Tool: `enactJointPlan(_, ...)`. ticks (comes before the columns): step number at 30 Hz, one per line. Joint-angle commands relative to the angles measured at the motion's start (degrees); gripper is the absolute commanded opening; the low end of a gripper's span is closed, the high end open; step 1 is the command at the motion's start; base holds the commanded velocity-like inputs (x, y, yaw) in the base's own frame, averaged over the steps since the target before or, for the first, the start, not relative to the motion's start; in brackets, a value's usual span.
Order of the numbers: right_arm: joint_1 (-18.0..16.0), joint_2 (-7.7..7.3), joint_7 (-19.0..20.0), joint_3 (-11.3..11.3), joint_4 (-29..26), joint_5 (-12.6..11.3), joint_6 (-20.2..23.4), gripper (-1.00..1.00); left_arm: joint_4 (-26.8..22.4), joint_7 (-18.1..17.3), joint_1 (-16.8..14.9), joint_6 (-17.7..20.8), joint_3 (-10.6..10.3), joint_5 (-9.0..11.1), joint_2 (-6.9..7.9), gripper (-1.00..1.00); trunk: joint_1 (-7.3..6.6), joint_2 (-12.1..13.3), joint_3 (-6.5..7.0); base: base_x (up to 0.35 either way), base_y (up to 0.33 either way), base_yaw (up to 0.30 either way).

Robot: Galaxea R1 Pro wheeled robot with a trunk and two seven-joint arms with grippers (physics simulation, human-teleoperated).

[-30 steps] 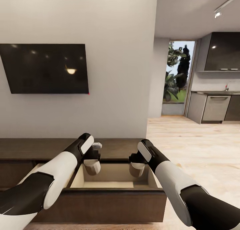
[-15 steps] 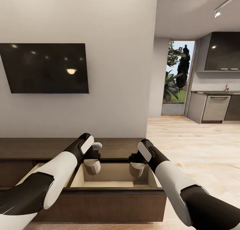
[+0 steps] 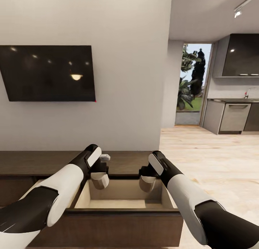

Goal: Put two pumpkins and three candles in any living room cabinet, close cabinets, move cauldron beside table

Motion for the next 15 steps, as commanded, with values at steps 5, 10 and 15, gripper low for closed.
enactJointPlan(5,-0.03,0.00,-0.60,0.16,-0.05,-0.51,0.10,-1.00,-0.05,0.38,-0.03,0.16,-0.59,0.57,0.01,-1.00,0.01,-0.03,-0.07,0.179,0.001,0.000)
enactJointPlan(10,0.00,0.00,-0.60,0.16,-0.05,-0.51,0.10,-1.00,-0.22,0.38,-0.02,0.15,-0.63,0.57,0.00,-1.00,0.01,-0.03,-0.07,0.040,0.000,0.000)
enactJointPlan(15,0.01,0.00,-0.60,0.15,-0.05,-0.52,0.10,-1.00,-0.38,0.38,-0.02,0.16,-0.64,0.57,0.00,-1.00,0.01,-0.03,-0.07,0.009,0.000,0.000)
